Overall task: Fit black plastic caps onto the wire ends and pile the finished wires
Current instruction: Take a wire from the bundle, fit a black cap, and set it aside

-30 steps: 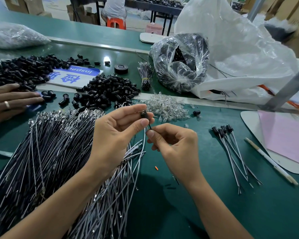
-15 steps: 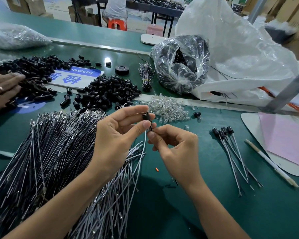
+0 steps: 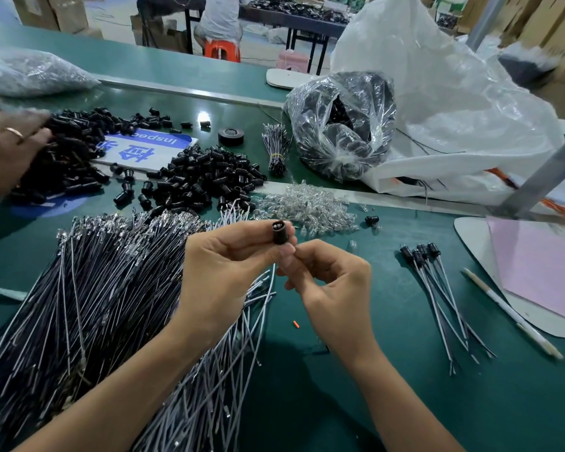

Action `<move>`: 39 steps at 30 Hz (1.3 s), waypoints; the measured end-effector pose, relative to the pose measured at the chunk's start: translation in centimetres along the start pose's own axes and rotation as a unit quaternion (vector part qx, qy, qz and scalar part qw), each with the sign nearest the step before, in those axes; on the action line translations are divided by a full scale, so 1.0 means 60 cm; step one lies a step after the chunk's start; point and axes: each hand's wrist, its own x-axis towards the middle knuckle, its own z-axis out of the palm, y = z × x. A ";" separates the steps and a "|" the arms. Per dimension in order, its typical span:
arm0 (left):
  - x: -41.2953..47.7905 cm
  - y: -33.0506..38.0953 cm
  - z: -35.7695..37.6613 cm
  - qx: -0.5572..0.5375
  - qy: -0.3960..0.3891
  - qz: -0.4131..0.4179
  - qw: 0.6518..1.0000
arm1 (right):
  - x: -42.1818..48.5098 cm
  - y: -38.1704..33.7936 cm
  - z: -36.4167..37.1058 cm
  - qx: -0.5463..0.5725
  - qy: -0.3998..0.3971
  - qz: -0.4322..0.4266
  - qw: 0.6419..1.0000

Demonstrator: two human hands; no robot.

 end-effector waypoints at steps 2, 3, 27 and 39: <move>0.000 0.002 0.000 0.005 0.001 0.012 1.000 | -0.001 0.003 0.001 0.004 0.000 -0.003 1.000; 0.000 0.003 0.001 0.009 0.001 0.016 1.000 | -0.002 0.003 0.002 0.005 -0.001 -0.004 1.000; 0.017 0.013 -0.016 -0.089 0.042 -0.149 0.984 | 0.020 -0.003 -0.030 -0.008 -0.033 0.031 0.999; 0.006 -0.001 -0.013 0.010 -0.014 -0.247 0.969 | 0.071 0.102 -0.107 -0.453 0.007 0.155 0.878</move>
